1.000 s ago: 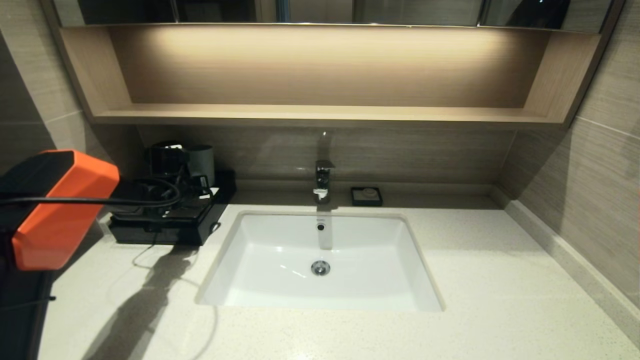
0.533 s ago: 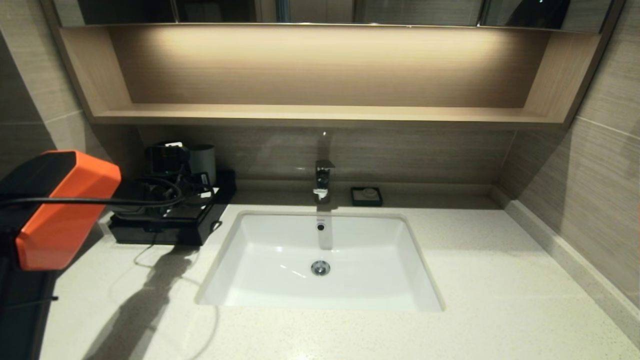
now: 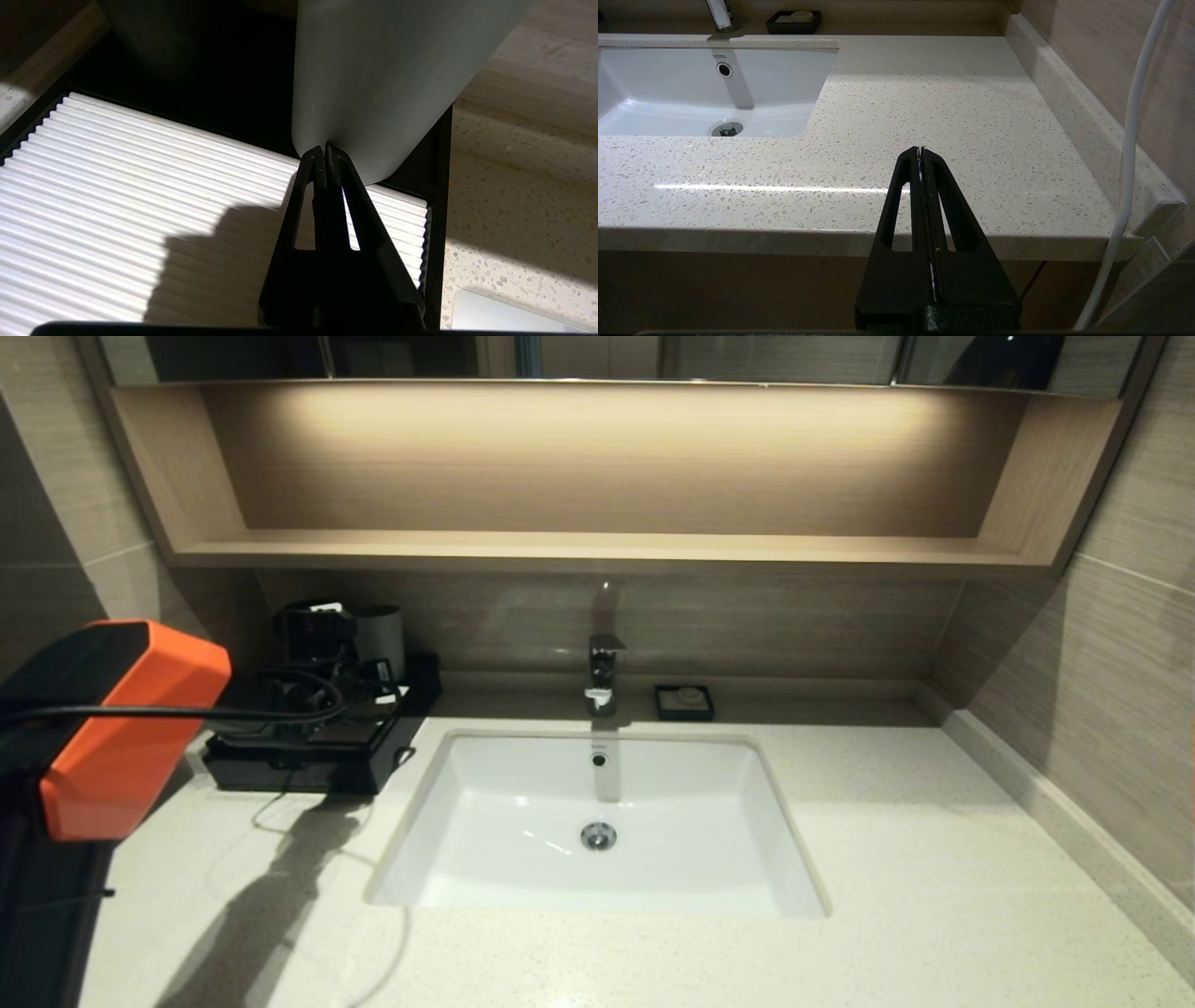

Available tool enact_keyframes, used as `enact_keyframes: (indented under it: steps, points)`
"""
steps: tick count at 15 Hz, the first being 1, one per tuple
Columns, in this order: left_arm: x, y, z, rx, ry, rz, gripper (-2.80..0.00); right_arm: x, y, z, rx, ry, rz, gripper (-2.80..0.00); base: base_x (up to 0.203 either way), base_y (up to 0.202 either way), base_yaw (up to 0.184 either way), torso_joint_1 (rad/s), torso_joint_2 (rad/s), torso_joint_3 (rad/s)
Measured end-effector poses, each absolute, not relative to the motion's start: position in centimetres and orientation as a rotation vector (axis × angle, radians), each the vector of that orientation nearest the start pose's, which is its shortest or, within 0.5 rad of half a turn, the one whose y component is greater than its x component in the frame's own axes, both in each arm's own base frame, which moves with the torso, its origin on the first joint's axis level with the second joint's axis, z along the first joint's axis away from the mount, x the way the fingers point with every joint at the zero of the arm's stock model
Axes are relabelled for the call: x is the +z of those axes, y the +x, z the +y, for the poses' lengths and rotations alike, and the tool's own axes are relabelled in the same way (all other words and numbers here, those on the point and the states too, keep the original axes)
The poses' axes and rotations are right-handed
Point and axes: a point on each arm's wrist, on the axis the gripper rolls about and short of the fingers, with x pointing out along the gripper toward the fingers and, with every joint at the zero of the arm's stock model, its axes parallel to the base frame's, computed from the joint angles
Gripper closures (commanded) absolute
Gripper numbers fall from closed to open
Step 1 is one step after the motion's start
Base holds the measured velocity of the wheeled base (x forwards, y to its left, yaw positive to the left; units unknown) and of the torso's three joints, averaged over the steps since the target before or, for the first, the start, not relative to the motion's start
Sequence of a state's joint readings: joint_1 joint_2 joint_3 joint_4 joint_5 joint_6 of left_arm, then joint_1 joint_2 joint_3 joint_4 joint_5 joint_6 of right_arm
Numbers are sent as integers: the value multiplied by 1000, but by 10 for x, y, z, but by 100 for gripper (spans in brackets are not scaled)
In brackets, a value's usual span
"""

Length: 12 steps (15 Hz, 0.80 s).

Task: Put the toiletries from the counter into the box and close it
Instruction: Place the cup on the storage box

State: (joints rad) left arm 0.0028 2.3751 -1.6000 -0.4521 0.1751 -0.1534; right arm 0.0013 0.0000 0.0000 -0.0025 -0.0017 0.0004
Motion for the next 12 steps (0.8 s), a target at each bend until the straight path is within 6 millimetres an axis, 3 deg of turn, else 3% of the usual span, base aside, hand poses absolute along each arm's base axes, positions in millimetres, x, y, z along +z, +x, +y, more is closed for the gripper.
enact_keyframes:
  steps: [12]
  points:
    - [102,496,2,194,-125,286,0,76,-23,0,0,0,-3,0,0,0,0,0,0,0]
